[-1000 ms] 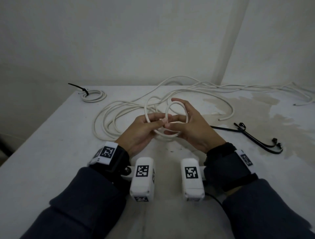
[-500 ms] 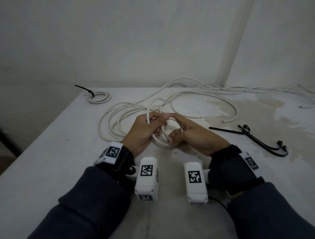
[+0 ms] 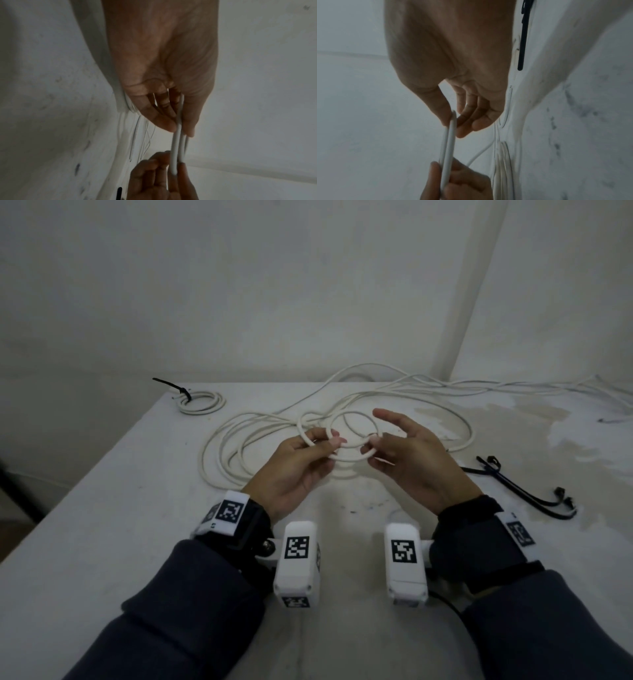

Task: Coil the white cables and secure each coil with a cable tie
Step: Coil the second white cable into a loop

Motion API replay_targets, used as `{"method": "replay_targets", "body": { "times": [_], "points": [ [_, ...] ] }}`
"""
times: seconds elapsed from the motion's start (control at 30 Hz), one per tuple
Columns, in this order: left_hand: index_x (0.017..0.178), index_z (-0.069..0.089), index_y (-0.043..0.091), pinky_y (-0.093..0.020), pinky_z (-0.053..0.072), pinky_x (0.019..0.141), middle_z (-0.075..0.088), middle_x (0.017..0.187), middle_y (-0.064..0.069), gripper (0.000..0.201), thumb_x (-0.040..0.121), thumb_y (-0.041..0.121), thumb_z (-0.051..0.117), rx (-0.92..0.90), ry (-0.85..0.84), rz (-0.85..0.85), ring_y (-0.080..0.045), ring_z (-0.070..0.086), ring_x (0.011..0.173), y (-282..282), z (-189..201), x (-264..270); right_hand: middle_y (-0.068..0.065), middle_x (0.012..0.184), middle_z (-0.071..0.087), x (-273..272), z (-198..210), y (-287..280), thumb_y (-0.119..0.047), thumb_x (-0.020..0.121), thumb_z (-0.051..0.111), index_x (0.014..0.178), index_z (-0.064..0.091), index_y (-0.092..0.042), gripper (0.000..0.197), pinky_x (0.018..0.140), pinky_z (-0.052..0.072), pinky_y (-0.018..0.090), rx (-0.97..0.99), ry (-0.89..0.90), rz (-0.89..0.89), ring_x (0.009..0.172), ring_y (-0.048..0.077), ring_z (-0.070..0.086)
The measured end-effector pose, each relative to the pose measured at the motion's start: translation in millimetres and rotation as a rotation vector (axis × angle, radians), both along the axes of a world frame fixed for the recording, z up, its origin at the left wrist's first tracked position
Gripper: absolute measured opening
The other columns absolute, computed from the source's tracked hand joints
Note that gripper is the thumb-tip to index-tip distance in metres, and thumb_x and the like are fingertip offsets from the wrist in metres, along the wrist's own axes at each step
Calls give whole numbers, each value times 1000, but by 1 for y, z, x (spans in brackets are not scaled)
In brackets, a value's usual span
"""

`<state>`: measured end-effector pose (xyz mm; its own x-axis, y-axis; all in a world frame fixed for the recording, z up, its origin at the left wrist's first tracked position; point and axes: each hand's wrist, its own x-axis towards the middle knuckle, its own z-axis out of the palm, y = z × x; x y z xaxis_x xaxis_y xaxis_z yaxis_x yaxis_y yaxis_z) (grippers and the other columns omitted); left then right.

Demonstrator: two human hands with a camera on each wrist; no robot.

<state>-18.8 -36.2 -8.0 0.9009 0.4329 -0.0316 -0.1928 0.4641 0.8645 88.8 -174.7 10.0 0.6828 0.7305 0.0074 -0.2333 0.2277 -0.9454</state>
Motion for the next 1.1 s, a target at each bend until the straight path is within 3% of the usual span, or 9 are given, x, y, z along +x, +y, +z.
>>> {"method": "replay_targets", "body": {
  "times": [0.17,0.23,0.3,0.47,0.57,0.63,0.87,1.0,1.1],
  "points": [
    [96,61,4,-13,53,72,67,98,-8,15,81,4,61,-93,-25,-52,-10,63,84,-1,0,0,6,87,69,-11,-1,9,-12,92,56,105,66,-9,17,68,54,22,123,265,31,75,14,67],
    [104,59,0,-13,53,72,69,98,-8,20,83,2,59,-82,-14,-85,-8,66,83,-3,1,-2,11,99,71,-14,-4,11,-19,91,58,100,67,-6,19,78,52,25,128,344,64,91,21,69],
    [110,60,-3,-12,54,70,71,96,-5,23,87,-1,56,-46,6,-104,-6,68,81,-5,1,-3,9,93,72,-14,-6,13,-25,91,58,92,67,-8,20,89,49,30,112,376,67,99,25,67],
    [107,65,-2,-15,54,74,70,100,-6,21,88,5,59,44,55,-86,-9,66,88,-9,2,-3,0,66,65,-17,-6,18,-29,97,52,83,61,-12,24,72,56,28,109,364,-11,67,14,69],
    [108,60,-2,-27,54,84,67,98,-14,24,95,17,54,-34,54,16,-22,64,93,-7,2,2,-2,55,53,-15,-6,19,-28,100,47,80,56,-11,27,63,54,25,154,368,-63,55,12,58],
    [107,58,-6,-35,55,86,67,97,-19,24,98,14,49,-77,37,96,-27,67,93,-4,2,3,-3,52,47,-15,-7,21,-28,101,44,81,53,-11,28,55,48,22,147,351,-65,48,10,47],
    [112,58,-8,-29,59,70,70,92,-16,23,97,-1,42,-17,-10,81,-20,69,78,-8,5,0,-8,44,33,-18,-8,25,-23,102,42,77,59,-6,34,40,32,14,83,146,-56,37,2,30],
    [110,60,-9,-29,54,62,59,73,-8,29,98,13,45,30,44,52,-13,53,56,-10,4,3,-8,37,40,-22,-4,27,-13,101,45,86,49,-6,17,42,36,20,21,81,-24,31,3,36],
    [93,58,-2,-27,49,56,43,58,-2,26,100,18,44,96,38,77,-11,38,50,-14,4,5,-7,40,36,-22,-5,31,-11,98,51,82,43,-9,19,36,34,19,11,63,-6,33,5,31]
  ]
}}
